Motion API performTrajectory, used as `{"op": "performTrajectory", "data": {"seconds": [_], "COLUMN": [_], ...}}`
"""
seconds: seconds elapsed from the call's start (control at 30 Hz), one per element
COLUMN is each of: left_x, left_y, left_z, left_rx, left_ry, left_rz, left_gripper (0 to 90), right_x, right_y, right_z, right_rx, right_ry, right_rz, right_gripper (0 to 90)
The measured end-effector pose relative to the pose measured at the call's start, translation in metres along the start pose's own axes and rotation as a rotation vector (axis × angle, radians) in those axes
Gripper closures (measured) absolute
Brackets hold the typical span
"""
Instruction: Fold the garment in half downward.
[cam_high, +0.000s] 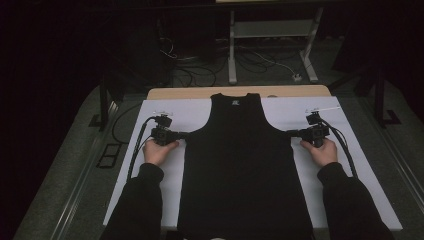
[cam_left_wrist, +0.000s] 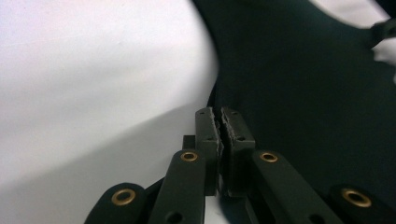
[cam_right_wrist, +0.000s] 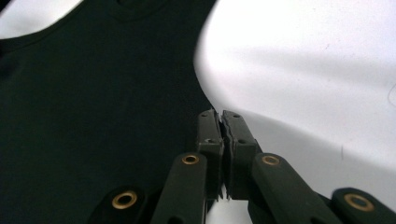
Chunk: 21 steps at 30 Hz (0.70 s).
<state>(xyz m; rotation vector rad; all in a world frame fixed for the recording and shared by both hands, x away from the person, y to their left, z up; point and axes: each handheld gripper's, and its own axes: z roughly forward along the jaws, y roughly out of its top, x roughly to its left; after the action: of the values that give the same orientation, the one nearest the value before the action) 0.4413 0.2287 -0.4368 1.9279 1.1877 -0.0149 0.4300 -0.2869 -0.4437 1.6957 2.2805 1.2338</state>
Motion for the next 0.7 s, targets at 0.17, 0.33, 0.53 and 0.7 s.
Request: {"op": "performTrajectory", "data": {"seconds": [0.17,0.33,0.53,0.7], "left_x": [-0.003,-0.004,-0.006,-0.009], "left_y": [0.0,-0.002,-0.005,-0.008], "left_z": [-0.011,-0.012,-0.016,-0.023], "left_rx": [-0.031,-0.046,-0.061,-0.067], "left_ry": [-0.016,-0.039,-0.048,-0.053], "left_rz": [-0.007,-0.032,-0.052,-0.059], "left_gripper": [85.3,85.3,85.3,85.2], "right_x": [0.008,0.012,0.013,0.017], "right_y": [-0.003,-0.005,-0.006,-0.009], "right_z": [-0.012,-0.019,-0.024,-0.031], "right_rx": [-0.035,-0.064,-0.081,-0.09], "right_ry": [0.041,0.07,0.098,0.109], "right_rz": [0.008,0.024,0.055,0.05], "right_gripper": [85.7,85.7,85.7,85.7]}}
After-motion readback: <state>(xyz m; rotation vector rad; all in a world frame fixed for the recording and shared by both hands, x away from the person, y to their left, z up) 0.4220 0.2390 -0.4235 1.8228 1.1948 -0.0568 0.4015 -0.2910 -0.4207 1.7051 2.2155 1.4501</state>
